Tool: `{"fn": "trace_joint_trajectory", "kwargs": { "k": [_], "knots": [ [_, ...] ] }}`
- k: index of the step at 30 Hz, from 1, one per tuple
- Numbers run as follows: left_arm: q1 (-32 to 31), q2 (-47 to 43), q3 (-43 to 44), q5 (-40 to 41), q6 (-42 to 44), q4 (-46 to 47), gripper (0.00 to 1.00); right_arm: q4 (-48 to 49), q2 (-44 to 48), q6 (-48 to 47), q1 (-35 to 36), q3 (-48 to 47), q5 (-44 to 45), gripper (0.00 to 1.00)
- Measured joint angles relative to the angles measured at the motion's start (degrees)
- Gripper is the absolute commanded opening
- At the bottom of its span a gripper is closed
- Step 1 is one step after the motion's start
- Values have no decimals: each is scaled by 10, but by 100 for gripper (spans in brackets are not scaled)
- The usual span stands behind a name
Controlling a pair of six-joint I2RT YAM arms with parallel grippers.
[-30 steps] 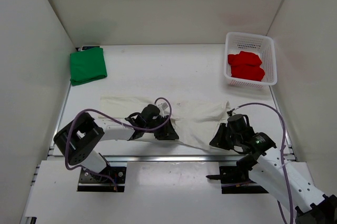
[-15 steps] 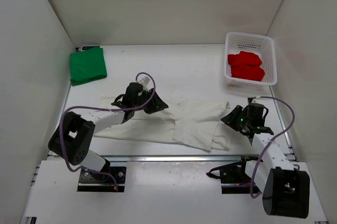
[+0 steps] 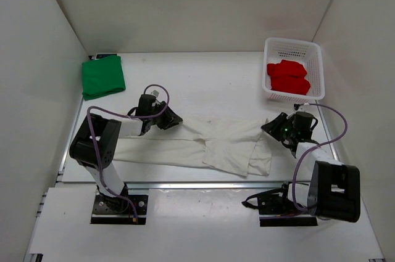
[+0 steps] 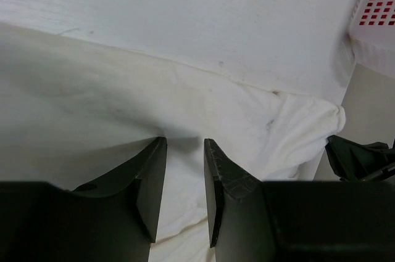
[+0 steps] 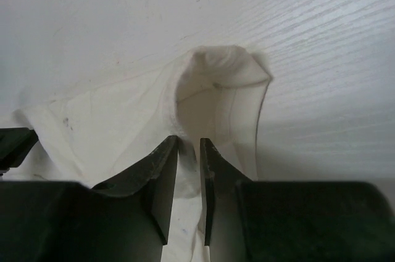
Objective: Fold and stack the t-shirts
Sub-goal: Fold the other side of the tshirt into a rectangle
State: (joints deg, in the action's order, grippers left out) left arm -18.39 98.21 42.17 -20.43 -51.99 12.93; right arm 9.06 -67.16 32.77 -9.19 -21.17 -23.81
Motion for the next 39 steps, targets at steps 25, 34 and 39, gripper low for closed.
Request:
{"fn": "trace_joint_trajectory", "kwargs": {
  "k": [25,34,39],
  "knots": [
    [104,-6,-69,-50,-70,75,43,26,-164,21,-17,-119,46,38],
    [23,-108,-66,-18,-19,24,43,-37,13,-5,100,-125,121,1],
    [53,-106,-113,-28,-40,51,43,-31,21,4,222,-71,112,0]
  ]
}}
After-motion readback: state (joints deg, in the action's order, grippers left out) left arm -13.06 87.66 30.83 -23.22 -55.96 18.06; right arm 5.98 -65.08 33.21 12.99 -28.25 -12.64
